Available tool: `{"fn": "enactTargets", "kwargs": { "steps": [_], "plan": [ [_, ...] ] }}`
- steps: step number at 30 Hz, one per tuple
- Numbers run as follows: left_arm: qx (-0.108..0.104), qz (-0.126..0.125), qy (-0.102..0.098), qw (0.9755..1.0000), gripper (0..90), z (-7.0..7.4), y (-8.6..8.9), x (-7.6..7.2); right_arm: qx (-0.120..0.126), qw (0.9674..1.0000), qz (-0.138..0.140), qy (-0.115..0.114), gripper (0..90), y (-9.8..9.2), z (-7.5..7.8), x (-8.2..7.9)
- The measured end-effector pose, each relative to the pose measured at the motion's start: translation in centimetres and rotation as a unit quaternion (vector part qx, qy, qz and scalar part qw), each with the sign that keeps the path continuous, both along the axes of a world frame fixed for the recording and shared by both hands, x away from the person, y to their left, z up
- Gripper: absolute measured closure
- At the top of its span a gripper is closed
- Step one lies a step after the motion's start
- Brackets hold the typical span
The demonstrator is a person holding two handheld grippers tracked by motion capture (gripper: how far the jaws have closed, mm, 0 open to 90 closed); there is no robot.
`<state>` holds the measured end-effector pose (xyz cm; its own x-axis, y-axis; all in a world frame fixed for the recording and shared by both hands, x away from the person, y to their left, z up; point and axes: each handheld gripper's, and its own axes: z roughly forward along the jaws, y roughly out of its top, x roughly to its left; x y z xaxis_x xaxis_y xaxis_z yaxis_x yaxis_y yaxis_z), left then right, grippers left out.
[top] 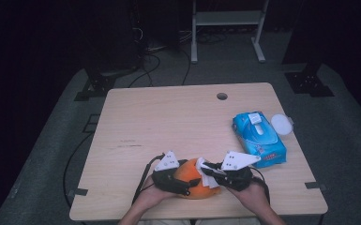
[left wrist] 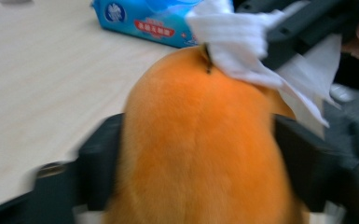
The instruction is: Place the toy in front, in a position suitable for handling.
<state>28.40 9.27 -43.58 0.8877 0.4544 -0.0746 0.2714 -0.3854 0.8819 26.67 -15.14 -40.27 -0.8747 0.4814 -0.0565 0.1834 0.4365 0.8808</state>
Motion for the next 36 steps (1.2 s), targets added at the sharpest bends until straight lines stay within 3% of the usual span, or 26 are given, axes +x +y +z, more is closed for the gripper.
{"fn": "enactTargets", "kwargs": {
  "steps": [2,4,6,8,9,10,12,15,17,20,23,26,27,31,33,36],
  "plan": [
    [-0.007,0.012,-0.047,0.9988,35.4,0.4,-0.1,-0.5,0.008,0.9999,-0.011,-0.006,79.5,-0.3,0.4,0.2],
    [0.001,0.030,-0.111,0.9934,38.4,0.7,-0.5,-1.0,0.009,0.9995,-0.017,-0.023,79.5,-0.5,1.1,0.0],
    [-0.003,0.033,-0.139,0.9898,38.9,0.9,-0.7,-1.1,0.010,0.9991,-0.025,-0.034,79.5,-0.7,1.4,0.1],
    [0.017,0.030,-0.143,0.9891,38.8,0.4,-0.9,-1.0,0.011,0.9990,-0.034,-0.026,79.6,-1.2,1.2,0.6],
    [0.026,0.029,-0.142,0.9891,38.6,-0.1,-0.8,-0.9,0.001,0.9988,-0.045,-0.021,79.6,-1.4,0.8,1.0],
    [0.017,0.030,-0.135,0.9902,38.5,-0.4,-0.7,-0.8,-0.013,0.9981,-0.057,-0.018,79.6,-1.7,0.2,1.4],
    [0.016,0.029,-0.129,0.9911,37.9,-0.3,-0.5,-0.6,0.007,0.9976,-0.068,0.012,79.6,-2.6,-0.5,1.9],
    [0.013,0.029,-0.126,0.9915,37.1,-0.4,-0.4,-0.7,0.001,0.9976,-0.069,0.000,79.6,-2.4,-0.1,1.3],
    [0.013,0.030,-0.124,0.9917,36.9,-0.4,-0.3,-0.7,0.003,0.9986,-0.053,-0.008,79.6,-1.5,0.0,0.6],
    [0.016,0.031,-0.121,0.9921,36.4,-0.5,0.1,-0.8,-0.021,0.9986,-0.038,-0.030,79.6,-0.5,0.1,0.1],
    [0.020,0.029,-0.121,0.9920,36.1,-0.5,0.2,-0.7,-0.009,0.9984,-0.054,-0.009,79.7,-1.6,0.0,1.0],
    [0.015,0.029,-0.117,0.9926,35.7,-0.5,0.4,-0.6,-0.012,0.9952,-0.096,0.017,79.7,-3.4,-0.7,2.1],
    [0.015,0.030,-0.116,0.9928,35.7,-0.5,0.4,-0.6,-0.001,0.9949,-0.097,0.030,79.7,-3.8,-0.9,2.3],
    [0.020,0.027,-0.120,0.9922,35.0,-0.5,0.0,-0.7,0.025,0.9967,-0.069,0.033,79.7,-3.0,-0.4,1.9],
    [0.023,0.026,-0.123,0.9918,34.5,-0.5,-0.1,-0.8,0.027,0.9979,-0.054,0.023,79.6,-2.1,0.0,1.3],
    [0.026,0.025,-0.129,0.9910,34.5,-0.5,-0.4,-1.0,0.055,0.9980,-0.025,0.019,79.7,-1.6,0.8,0.6]
  ]
}}
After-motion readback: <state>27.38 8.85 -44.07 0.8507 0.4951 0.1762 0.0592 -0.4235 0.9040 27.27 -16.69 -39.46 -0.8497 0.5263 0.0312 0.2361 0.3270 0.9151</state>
